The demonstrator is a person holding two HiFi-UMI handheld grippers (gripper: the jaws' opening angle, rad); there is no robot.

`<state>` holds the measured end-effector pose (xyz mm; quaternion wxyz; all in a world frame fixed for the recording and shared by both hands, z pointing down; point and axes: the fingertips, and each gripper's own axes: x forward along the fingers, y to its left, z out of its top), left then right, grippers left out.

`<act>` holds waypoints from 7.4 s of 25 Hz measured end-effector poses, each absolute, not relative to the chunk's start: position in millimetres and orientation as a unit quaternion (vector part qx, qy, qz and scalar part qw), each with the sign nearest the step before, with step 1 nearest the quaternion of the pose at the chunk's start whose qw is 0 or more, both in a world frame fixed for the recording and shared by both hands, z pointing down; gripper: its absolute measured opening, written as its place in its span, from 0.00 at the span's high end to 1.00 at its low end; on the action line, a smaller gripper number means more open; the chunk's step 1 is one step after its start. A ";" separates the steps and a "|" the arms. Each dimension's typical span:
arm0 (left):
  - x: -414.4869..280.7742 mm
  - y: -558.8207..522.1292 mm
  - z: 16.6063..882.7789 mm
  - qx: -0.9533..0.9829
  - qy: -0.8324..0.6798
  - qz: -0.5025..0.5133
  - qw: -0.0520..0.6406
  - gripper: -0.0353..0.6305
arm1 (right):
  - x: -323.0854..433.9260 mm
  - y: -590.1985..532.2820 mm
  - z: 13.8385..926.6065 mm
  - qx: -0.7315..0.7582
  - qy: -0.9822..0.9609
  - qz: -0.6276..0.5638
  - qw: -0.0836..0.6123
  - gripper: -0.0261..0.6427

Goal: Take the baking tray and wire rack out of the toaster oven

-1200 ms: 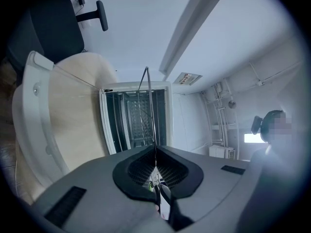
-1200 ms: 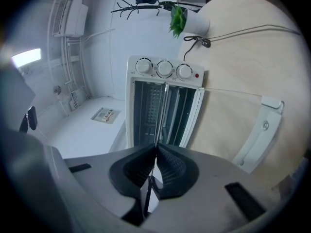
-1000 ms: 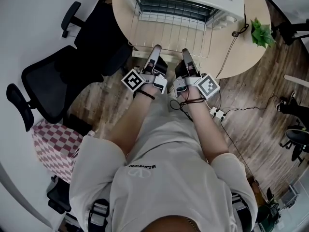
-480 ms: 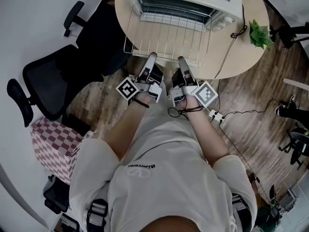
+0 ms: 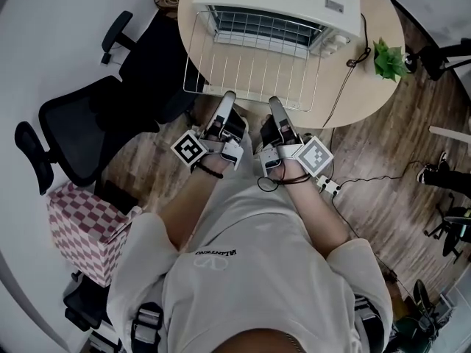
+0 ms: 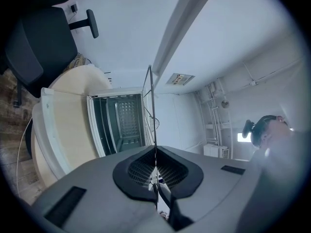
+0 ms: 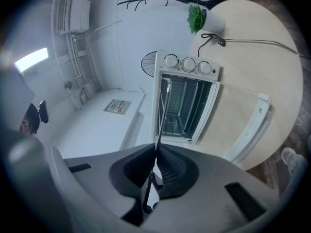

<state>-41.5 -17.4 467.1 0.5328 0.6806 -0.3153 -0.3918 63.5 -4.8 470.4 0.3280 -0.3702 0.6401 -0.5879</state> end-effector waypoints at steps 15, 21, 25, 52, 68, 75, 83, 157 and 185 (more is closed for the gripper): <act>-29.8 -57.5 416.4 0.685 -0.294 -0.415 0.522 0.94 | 77.6 -43.9 418.0 -0.383 0.669 -0.537 0.342 0.94; -23.2 -81.6 408.0 0.683 -0.290 -0.418 0.524 0.94 | 84.5 -67.4 407.4 -0.393 0.667 -0.529 0.348 0.94; -20.2 -100.0 402.4 0.687 -0.287 -0.417 0.521 0.94 | 87.4 -85.2 401.0 -0.394 0.665 -0.526 0.354 0.94; 2.7 -220.1 398.3 0.681 -0.282 -0.419 0.530 0.94 | 110.5 -199.9 395.9 -0.426 0.645 -0.506 0.383 0.94; 6.6 -239.4 401.1 0.667 -0.306 -0.414 0.538 0.94 | 115.2 -222.1 402.0 -0.433 0.641 -0.502 0.387 0.94; 5.8 -238.5 401.8 0.658 -0.337 -0.409 0.535 0.94 | 114.9 -220.7 401.6 -0.434 0.637 -0.507 0.387 0.93; 5.8 -237.9 408.9 0.656 -0.349 -0.393 0.541 0.92 | 114.4 -218.4 406.4 -0.433 0.618 -0.526 0.392 0.92; -28.7 -189.7 537.2 0.664 -0.383 -0.330 0.550 0.50 | 96.7 -163.3 529.9 -0.448 0.634 -0.553 0.302 0.69; -23.5 -267.5 615.8 0.630 -0.400 -0.349 0.567 0.58 | 106.5 -241.7 616.9 -0.487 0.583 -0.564 0.324 0.69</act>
